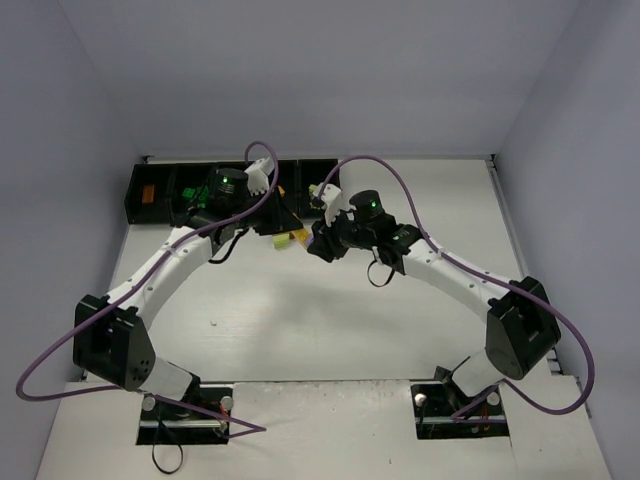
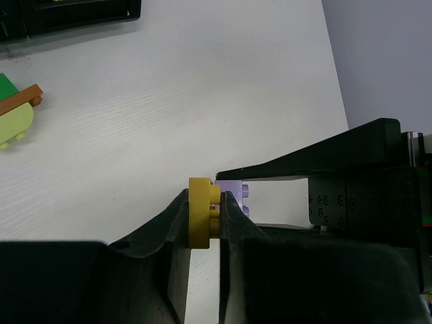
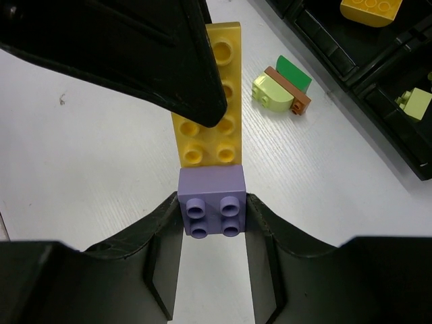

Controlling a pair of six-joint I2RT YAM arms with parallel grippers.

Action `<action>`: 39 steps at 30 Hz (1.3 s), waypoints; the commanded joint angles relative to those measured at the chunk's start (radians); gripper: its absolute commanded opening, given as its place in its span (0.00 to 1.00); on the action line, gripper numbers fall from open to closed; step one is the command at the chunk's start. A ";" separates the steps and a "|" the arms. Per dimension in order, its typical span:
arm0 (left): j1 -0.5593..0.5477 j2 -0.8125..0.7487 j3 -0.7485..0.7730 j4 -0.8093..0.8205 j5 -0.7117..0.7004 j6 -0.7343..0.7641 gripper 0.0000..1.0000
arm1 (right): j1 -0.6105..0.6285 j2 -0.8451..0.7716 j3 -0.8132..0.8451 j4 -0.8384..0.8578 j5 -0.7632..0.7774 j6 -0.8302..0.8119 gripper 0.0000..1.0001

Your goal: Sort the legos into containers by color

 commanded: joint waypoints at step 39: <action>0.145 0.686 0.773 -0.017 -0.343 0.197 0.44 | -0.064 -0.143 -0.047 0.016 0.049 -0.004 0.00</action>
